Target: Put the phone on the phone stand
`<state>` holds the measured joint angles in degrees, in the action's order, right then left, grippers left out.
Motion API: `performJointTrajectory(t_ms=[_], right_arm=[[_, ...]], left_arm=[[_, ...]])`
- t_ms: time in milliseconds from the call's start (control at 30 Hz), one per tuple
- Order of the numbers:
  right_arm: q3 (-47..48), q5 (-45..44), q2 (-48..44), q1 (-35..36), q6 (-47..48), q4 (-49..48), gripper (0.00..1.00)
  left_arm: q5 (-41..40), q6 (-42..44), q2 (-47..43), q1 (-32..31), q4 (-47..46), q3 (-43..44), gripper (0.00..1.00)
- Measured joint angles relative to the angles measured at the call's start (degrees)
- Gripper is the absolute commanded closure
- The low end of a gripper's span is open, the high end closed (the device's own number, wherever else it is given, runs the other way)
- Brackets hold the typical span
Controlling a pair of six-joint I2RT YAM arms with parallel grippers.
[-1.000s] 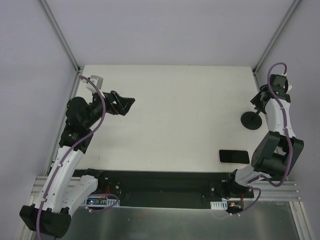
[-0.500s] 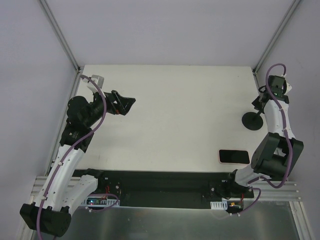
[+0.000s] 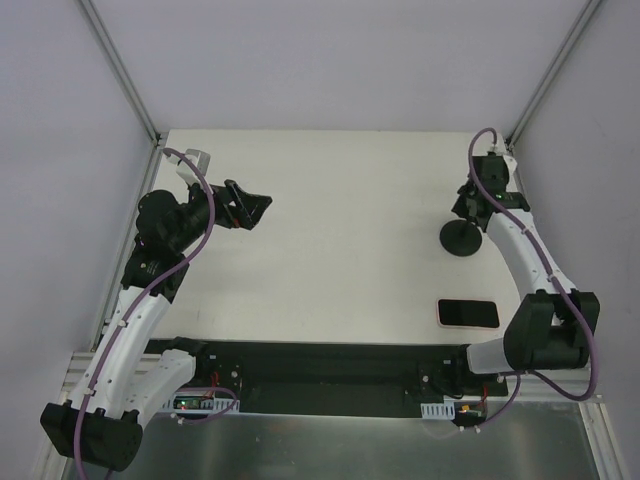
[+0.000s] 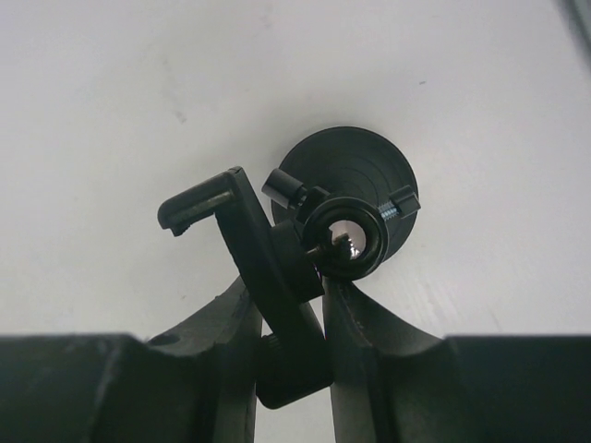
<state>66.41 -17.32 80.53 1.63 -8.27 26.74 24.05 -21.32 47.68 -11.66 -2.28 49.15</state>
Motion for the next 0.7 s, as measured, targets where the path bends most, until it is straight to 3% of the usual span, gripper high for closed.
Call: performJointTrajectory(t_ms=[233, 533, 700], right_arm=[[-1.7, 1.0, -2.3, 15.4, 1.5, 0.1, 0.99], [-1.8, 8.7, -1.6, 37.3, 8.0, -0.3, 0.99], [-1.1, 12.7, -0.7, 44.2, 10.5, -0.8, 0.99]], left_arm=[[0.0, -0.2, 0.0, 0.0, 0.0, 0.0, 0.01], [0.9, -0.3, 0.2, 0.0, 0.0, 0.0, 0.01], [1.1, -0.3, 1.2, 0.0, 0.0, 0.0, 0.01]])
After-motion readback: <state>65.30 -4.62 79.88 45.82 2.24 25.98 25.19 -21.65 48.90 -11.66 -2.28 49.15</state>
